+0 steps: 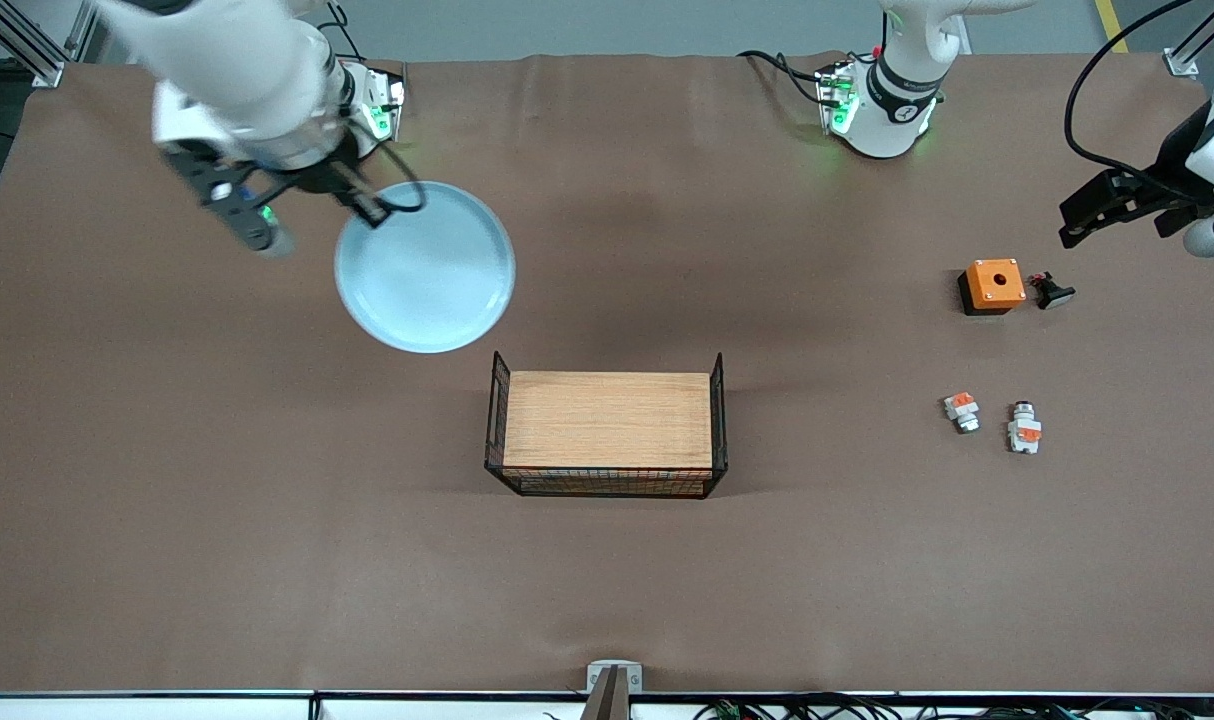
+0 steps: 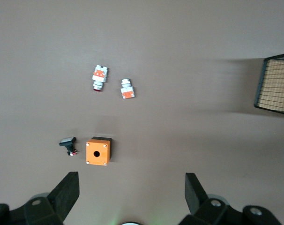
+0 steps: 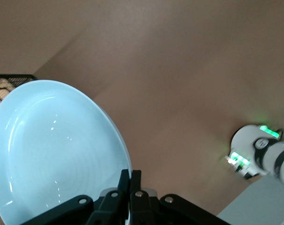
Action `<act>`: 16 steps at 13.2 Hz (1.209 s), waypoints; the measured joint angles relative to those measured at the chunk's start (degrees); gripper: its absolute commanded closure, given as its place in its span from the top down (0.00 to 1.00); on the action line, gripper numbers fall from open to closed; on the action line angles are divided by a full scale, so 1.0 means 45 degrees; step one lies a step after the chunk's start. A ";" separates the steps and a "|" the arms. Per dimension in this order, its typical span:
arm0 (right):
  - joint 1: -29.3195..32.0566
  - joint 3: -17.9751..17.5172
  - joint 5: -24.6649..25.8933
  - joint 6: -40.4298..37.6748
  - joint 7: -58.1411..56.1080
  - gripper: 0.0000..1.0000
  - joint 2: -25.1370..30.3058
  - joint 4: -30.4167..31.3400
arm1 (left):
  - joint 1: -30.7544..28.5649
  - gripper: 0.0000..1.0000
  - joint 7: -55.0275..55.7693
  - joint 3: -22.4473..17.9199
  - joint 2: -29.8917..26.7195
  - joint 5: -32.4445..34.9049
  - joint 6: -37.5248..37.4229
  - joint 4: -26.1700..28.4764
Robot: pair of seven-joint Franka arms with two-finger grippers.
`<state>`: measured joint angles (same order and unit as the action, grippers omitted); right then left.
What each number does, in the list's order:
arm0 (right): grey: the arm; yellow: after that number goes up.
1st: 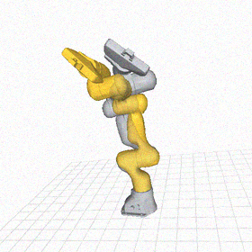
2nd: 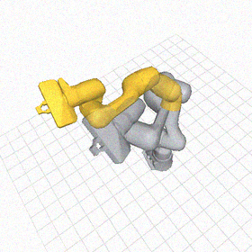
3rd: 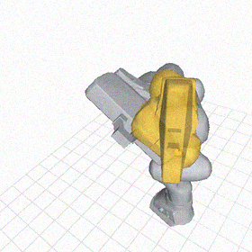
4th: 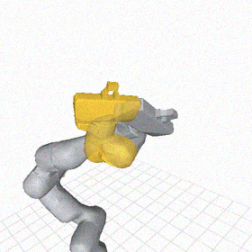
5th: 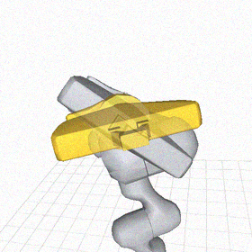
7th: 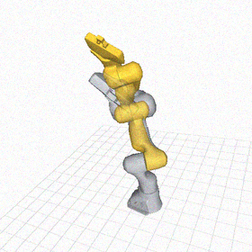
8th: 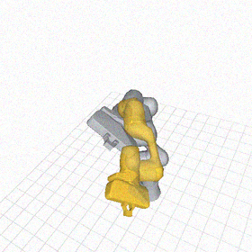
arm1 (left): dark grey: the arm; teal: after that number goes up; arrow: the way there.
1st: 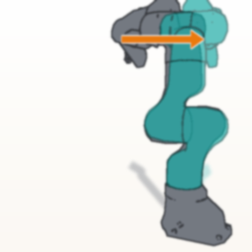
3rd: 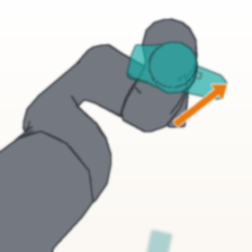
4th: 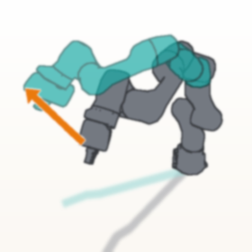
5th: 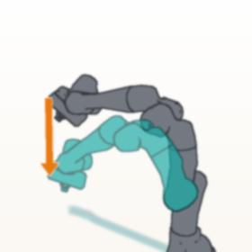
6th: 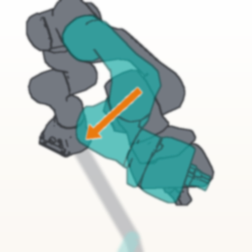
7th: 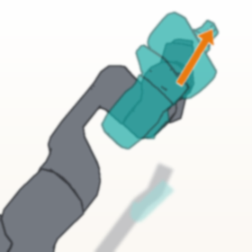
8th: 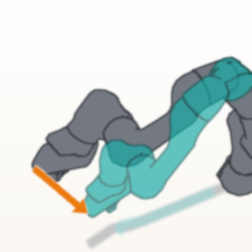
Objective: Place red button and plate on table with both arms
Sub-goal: 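Lift the blue plate out of the basket with the right gripper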
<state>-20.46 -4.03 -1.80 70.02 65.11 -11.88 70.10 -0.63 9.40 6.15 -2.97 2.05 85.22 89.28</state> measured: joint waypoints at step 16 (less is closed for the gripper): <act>0.7339 0.0069 -0.0041 0.8094 -1.6401 0.00 -0.1019 0.6109 | 0.0057 1.00 0.0128 0.0093 0.0007 -0.0080 0.0640 0.0550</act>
<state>12.57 -3.72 -1.99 106.45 -8.70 -16.47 97.59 -0.37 9.97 6.57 -2.94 1.69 88.10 91.75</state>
